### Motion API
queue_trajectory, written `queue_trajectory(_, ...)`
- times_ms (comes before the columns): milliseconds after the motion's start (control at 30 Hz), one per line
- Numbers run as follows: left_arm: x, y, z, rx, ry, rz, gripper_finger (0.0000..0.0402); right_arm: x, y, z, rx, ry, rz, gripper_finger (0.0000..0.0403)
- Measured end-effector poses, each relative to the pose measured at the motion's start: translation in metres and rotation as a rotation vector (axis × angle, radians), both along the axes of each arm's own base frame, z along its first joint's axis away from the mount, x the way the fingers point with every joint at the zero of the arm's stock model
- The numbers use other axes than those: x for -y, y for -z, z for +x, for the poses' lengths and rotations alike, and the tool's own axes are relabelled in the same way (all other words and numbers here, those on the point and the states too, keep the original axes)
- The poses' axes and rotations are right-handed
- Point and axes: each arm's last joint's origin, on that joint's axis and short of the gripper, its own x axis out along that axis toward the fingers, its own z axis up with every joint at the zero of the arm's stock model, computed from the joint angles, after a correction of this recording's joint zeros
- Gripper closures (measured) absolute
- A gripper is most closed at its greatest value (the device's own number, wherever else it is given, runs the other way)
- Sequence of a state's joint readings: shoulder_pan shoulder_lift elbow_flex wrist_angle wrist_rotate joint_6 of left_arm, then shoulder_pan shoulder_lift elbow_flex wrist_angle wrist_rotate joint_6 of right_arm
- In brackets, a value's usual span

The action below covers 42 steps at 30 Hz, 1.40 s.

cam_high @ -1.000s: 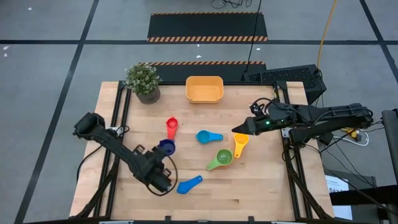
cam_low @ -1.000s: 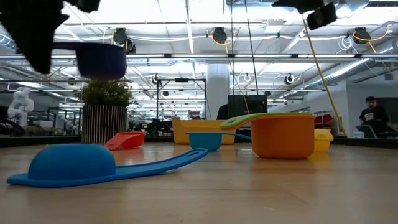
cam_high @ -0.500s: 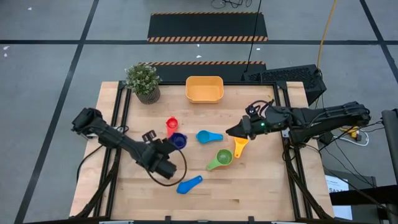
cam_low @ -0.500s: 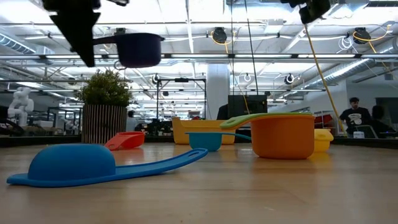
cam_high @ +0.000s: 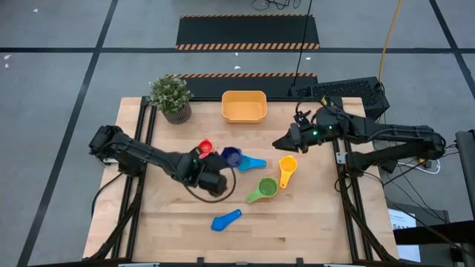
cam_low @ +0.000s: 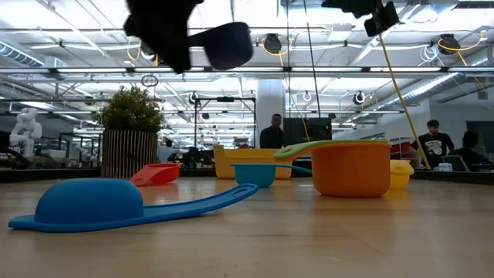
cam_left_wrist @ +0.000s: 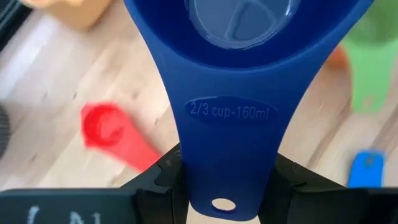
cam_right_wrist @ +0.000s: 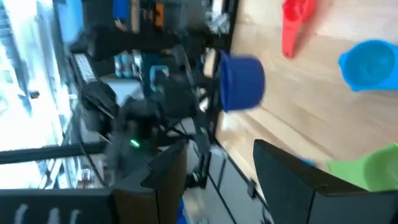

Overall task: Nest measuring cups in basket
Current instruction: Stack the dark blue measuring cup on top of the green measuring cup

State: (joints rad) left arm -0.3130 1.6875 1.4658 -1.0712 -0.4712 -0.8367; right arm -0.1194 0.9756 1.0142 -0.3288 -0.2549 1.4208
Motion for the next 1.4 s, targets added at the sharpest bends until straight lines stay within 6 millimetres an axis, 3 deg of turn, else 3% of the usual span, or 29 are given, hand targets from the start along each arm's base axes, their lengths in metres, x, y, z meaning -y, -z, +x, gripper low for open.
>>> queue_trajectory(267, -0.017, -0.009, 0.022, 0.166, -0.008, -0.023, 0.0275, 0.03, 0.003, -0.008, 0.002, -0.099, -0.039, 0.0222)
queue_trajectory(400, -0.02, -0.011, 0.027, 0.221, -0.019, -0.051, 0.0272, 0.043, -0.006, -0.01, 0.109, -0.127, -0.06, 0.0222)
queue_trajectory(567, -0.027, -0.012, 0.03, 0.209, 0.03, -0.028, 0.0272, 0.057, -0.012, -0.013, 0.164, -0.06, -0.016, 0.0222)
queue_trajectory(733, -0.036, -0.012, 0.031, 0.159, 0.116, 0.02, 0.0275, 0.067, -0.003, -0.016, 0.082, 0.004, 0.041, 0.0222)
queue_trajectory(1033, -0.043, -0.012, 0.033, 0.089, 0.275, 0.103, 0.0274, 0.065, 0.004, -0.006, 0.035, -0.008, 0.109, 0.0222)
queue_trajectory(1400, -0.043, -0.012, 0.033, 0.071, 0.326, 0.132, 0.0271, 0.04, 0.016, 0.015, -0.051, -0.019, 0.079, 0.0222)
